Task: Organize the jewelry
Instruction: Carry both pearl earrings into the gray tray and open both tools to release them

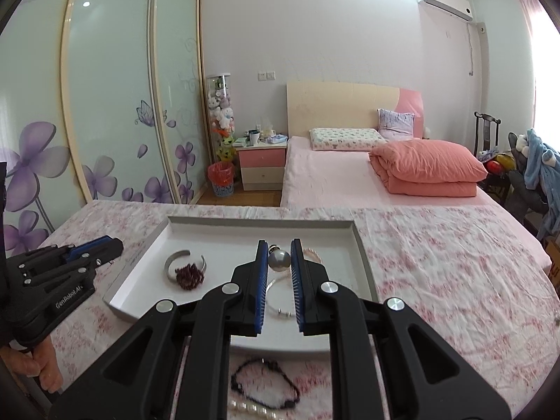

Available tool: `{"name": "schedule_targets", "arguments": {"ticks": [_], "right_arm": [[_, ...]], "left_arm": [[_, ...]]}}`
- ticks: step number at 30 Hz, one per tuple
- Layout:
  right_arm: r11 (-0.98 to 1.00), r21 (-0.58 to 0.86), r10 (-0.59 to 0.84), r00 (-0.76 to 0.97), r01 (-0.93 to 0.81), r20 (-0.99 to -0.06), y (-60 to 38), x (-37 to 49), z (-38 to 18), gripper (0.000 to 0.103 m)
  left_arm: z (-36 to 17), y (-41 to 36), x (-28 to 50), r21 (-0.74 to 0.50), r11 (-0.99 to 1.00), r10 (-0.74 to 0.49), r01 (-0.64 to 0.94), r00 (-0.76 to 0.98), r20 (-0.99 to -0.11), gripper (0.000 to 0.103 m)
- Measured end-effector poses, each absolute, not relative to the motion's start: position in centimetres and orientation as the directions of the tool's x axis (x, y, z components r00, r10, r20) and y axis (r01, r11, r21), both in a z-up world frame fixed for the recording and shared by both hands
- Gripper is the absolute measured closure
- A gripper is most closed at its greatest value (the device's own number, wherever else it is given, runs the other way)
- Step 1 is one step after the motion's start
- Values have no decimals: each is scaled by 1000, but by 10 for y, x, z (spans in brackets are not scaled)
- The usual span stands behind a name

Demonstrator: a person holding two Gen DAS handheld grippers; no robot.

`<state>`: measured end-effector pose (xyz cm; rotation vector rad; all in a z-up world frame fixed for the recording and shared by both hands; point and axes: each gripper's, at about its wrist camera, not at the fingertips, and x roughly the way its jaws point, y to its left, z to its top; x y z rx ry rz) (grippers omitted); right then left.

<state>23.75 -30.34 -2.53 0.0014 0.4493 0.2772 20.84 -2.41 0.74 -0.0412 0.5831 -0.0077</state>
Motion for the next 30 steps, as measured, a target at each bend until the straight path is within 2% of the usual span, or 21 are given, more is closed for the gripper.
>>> {"name": "schedule_targets", "arguments": {"ticks": [9,30], "right_arm": [[963,70,263,860,-259,-437,-295,271,-27,89],[967,80,246,814,-240,-526,-283,314,-55,89]], "left_arm": [[3,-30,238,-44,999,-36,14,829,-559,89],[-32,-31,287,-62,998,-59,26,781,-622,89]]}}
